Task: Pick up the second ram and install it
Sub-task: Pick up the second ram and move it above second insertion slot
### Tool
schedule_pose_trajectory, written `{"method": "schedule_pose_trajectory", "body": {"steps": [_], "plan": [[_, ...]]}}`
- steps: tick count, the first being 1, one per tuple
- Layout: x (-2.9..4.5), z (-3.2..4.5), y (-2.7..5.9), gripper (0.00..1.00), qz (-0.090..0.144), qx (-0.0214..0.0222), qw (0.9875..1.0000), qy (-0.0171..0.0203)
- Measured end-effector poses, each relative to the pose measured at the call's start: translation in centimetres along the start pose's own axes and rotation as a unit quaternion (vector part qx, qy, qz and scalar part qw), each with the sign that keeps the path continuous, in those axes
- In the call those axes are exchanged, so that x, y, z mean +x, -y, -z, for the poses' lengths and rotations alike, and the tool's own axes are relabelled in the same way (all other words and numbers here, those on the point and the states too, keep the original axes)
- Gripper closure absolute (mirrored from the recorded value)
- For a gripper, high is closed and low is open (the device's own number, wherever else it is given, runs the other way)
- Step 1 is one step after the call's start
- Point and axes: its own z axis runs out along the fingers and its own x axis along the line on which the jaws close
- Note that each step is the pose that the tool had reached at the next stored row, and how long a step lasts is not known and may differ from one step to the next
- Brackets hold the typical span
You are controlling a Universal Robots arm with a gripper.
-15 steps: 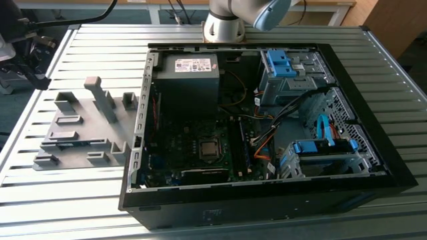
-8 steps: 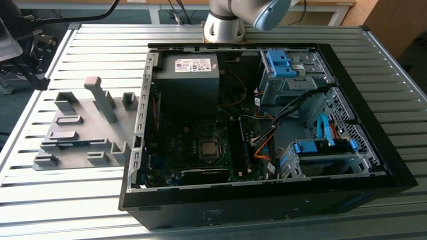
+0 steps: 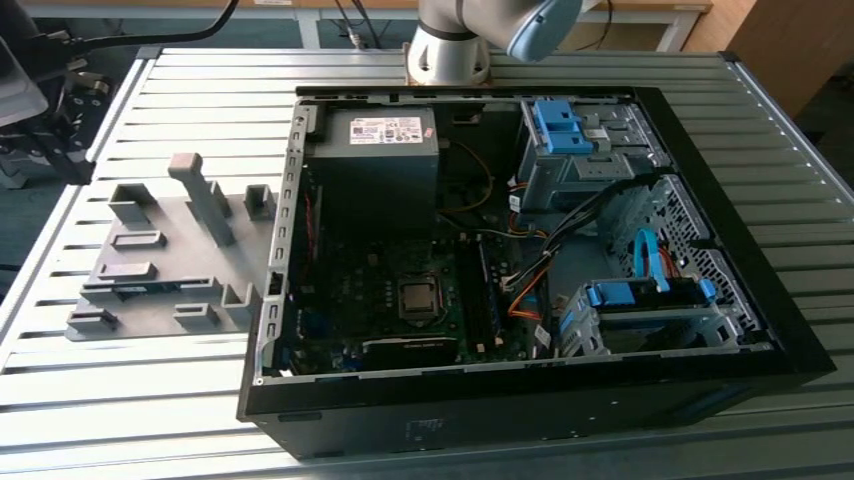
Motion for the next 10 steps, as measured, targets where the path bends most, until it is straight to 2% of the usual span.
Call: {"method": "schedule_pose_trajectory", "body": {"steps": [5,10], "plan": [[0.03,-0.06,0.03,0.89,0.032,0.0010,0.9995,-0.0011],[0.07,-0.09,0.03,0.89,0.066,0.0019,0.9978,-0.0022]]}}
